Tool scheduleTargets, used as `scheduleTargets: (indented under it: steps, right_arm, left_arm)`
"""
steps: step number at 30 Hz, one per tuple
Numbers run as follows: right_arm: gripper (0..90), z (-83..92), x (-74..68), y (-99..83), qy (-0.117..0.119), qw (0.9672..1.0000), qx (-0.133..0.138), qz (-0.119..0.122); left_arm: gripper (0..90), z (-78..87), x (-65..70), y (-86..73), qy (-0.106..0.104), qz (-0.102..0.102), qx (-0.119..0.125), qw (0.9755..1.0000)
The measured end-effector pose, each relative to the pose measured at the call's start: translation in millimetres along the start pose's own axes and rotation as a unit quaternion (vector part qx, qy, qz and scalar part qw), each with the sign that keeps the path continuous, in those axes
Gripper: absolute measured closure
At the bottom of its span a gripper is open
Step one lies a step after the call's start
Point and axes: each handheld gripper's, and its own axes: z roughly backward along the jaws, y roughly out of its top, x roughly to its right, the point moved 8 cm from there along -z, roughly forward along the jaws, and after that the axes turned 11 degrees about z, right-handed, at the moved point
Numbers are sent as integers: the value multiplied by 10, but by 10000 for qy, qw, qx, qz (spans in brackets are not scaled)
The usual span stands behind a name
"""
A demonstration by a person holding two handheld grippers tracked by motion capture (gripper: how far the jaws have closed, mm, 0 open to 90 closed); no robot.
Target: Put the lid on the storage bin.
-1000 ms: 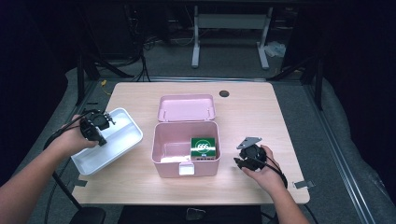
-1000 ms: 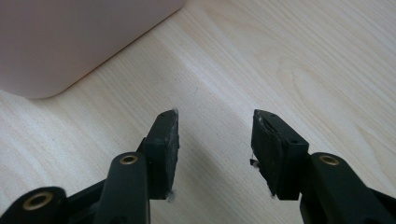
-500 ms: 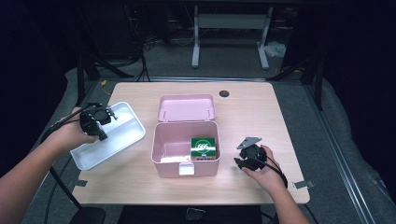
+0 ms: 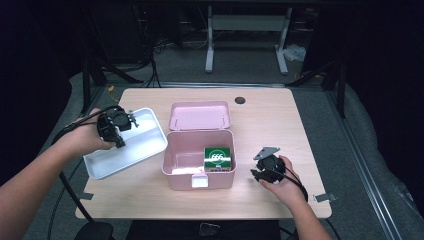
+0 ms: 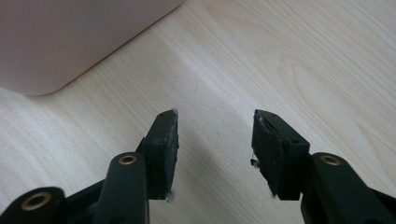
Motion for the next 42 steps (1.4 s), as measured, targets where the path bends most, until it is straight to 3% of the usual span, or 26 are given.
scheduleTargets:
  steps: [9, 20, 30, 42]
  right_arm:
    - [505, 0, 1, -4, 3, 10000, -5, 33]
    - [505, 1, 9, -27, 0, 10000, -48, 37]
    - [503, 2, 21, -37, -11, 10000, -58, 74]
    - [503, 2, 20, -40, -20, 10000, -52, 32]
  left_arm:
    - [895, 6, 280, 356, -94, -671, 13, 9977]
    - [895, -2, 601, 762, -210, -1231, 75, 9921]
    - [895, -11, 759, 1010, -267, -1449, 256, 9888]
    - [895, -14, 928, 1189, -367, -1686, 235, 9847]
